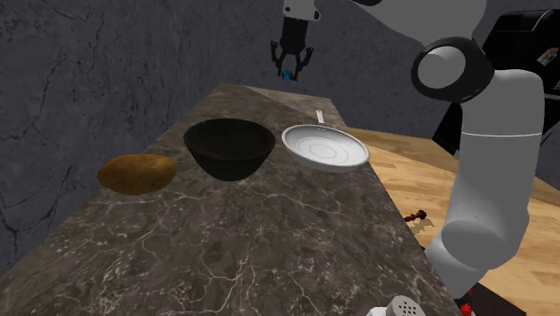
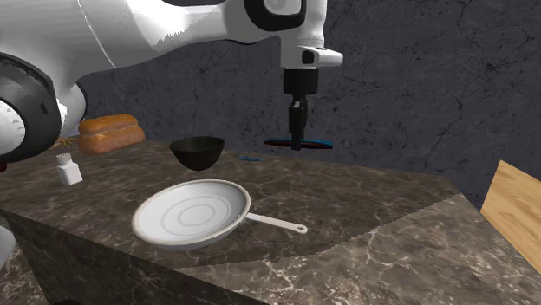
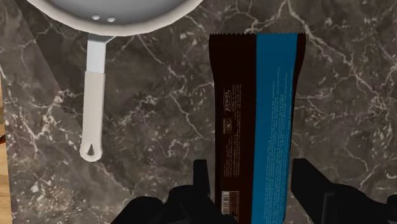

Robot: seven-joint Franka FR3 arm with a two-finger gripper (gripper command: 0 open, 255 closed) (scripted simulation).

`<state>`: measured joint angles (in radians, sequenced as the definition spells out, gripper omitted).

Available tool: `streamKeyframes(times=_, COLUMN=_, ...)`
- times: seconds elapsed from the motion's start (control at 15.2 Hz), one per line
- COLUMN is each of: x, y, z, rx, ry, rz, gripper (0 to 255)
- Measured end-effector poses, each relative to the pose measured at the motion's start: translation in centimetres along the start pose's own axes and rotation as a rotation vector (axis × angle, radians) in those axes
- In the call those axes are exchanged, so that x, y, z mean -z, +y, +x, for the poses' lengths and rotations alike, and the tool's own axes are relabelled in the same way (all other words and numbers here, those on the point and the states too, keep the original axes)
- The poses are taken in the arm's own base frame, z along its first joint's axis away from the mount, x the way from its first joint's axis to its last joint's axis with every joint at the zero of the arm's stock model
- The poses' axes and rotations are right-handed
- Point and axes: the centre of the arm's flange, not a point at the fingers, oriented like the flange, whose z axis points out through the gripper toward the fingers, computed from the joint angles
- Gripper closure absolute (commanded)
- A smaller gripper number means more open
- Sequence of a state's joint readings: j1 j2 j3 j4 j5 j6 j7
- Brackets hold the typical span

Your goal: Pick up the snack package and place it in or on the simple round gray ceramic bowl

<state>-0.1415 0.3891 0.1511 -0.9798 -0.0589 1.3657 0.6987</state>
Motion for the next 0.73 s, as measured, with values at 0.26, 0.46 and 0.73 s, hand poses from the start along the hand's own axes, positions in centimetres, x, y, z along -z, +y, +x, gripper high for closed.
streamKeyframes(times=0.26, x=1.0, y=-1.2, z=-2.4, rx=0.000, ry=-0.001, rz=0.000, gripper=255)
streamKeyframes(times=0.46, x=1.0, y=-2.8, z=-6.1, rx=0.001, ry=-0.001, rz=0.000, gripper=255)
streamKeyframes(times=0.73, x=0.9, y=-3.9, z=-11.0, rx=0.001, ry=-0.001, rz=0.000, gripper=255)
